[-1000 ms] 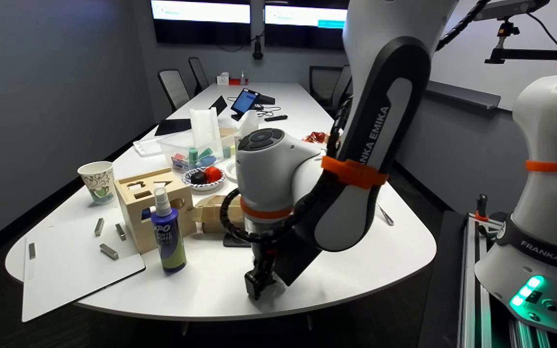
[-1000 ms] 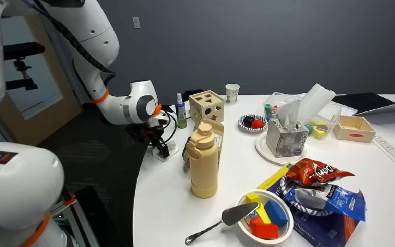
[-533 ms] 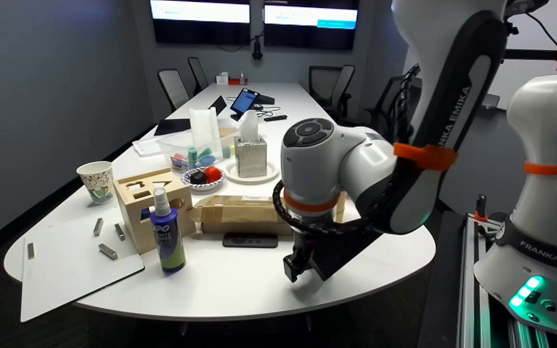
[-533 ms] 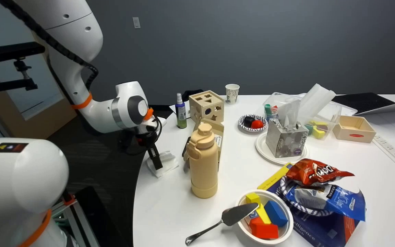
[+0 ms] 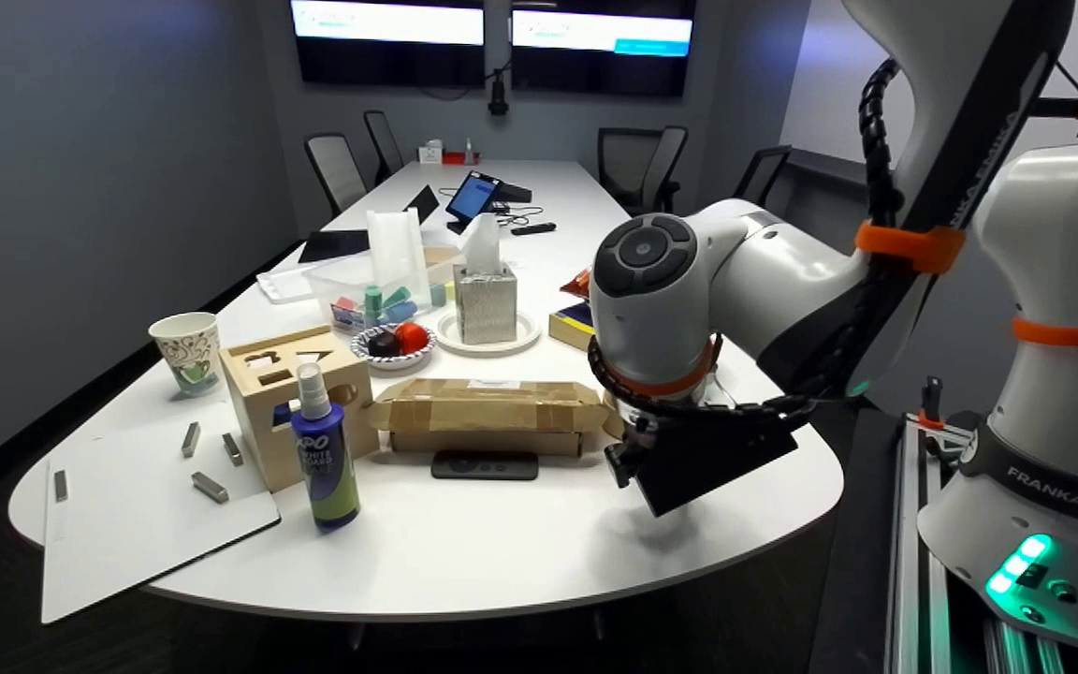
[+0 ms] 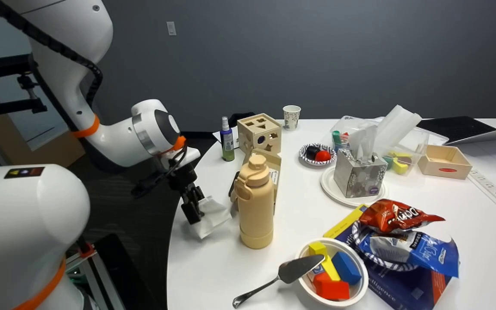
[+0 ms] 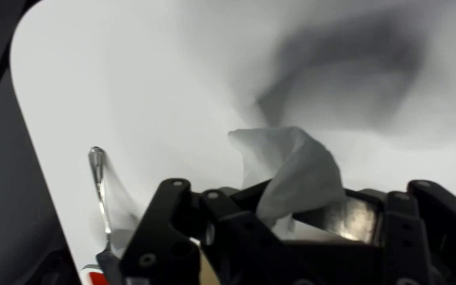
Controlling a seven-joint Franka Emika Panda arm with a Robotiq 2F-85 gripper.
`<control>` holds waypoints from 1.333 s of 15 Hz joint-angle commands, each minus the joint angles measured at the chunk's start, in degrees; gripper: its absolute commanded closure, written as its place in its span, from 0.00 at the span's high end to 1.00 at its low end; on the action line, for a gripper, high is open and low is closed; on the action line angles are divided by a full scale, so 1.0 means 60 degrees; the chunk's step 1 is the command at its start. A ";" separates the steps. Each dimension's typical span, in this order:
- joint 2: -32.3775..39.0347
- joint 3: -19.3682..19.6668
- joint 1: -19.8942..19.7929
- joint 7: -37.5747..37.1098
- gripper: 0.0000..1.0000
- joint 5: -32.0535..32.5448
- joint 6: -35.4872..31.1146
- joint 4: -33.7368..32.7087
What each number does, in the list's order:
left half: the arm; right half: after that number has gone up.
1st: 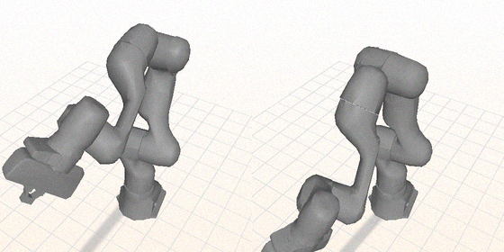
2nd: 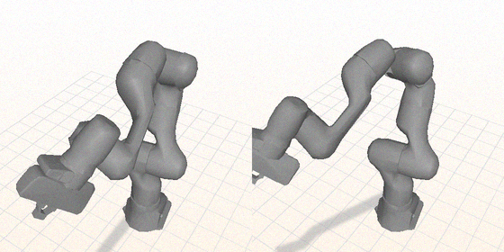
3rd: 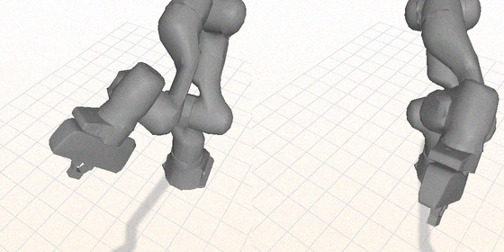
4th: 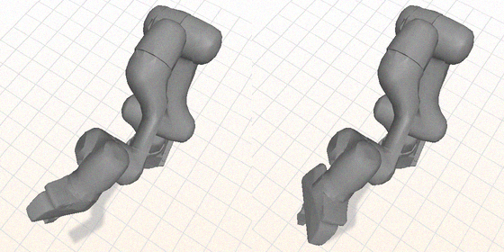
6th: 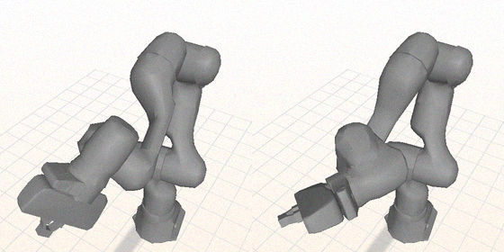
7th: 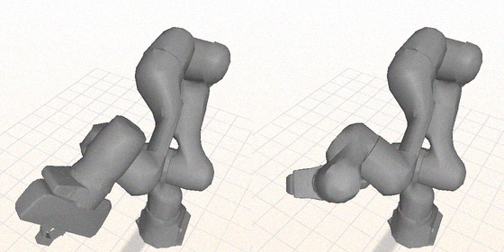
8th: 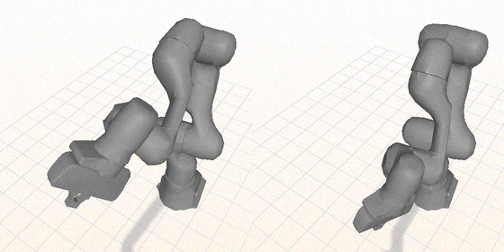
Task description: Use the white napkin to wipe the table.
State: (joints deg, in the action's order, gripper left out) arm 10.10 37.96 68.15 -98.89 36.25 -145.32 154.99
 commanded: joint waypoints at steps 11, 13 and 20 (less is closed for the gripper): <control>-0.1578 -0.6537 -0.6874 -0.1424 0.48 0.0305 0.3158 0.0222; -0.1516 -0.7087 -0.7487 -0.1379 0.65 0.0292 0.3102 0.0193; -0.1782 -0.8195 -0.8145 -0.1085 1.00 0.0377 0.2475 0.0240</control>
State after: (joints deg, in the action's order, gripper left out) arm 2.63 -8.38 20.53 -106.39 38.34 -128.15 155.01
